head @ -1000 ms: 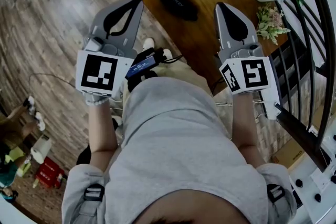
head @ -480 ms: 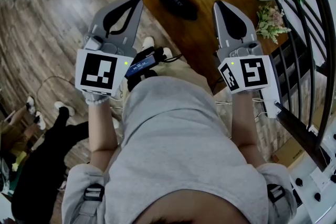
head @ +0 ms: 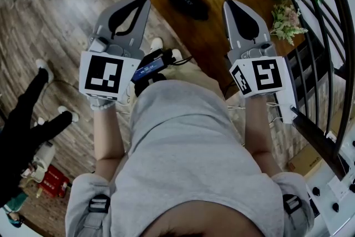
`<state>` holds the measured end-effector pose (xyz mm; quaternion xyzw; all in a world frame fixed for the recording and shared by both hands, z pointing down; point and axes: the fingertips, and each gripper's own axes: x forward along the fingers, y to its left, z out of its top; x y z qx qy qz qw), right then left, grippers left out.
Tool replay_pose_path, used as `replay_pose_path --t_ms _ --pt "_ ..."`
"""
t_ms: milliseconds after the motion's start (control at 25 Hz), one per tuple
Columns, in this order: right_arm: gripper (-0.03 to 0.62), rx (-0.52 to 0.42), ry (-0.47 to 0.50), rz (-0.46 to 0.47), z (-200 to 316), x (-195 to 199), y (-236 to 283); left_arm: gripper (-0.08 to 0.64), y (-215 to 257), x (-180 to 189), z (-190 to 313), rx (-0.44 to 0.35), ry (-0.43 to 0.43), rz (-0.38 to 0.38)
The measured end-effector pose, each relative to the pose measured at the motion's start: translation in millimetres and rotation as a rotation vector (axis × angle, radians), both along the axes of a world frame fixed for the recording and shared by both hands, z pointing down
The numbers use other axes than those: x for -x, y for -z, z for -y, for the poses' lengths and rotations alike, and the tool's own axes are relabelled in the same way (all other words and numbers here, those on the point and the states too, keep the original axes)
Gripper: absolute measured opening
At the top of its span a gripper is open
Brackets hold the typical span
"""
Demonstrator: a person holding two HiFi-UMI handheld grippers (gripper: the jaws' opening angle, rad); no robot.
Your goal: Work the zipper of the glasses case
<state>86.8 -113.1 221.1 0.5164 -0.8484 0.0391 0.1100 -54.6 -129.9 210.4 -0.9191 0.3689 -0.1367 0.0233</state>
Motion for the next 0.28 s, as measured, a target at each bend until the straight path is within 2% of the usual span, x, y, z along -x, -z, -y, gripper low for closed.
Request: replay_pose_path --t_ms 280 --pt "0.002 0.002 0.006 -0.006 0.6 1.3 -1.0 0.012 -1.2 1.2 1.2 0.003 0.003 0.001"
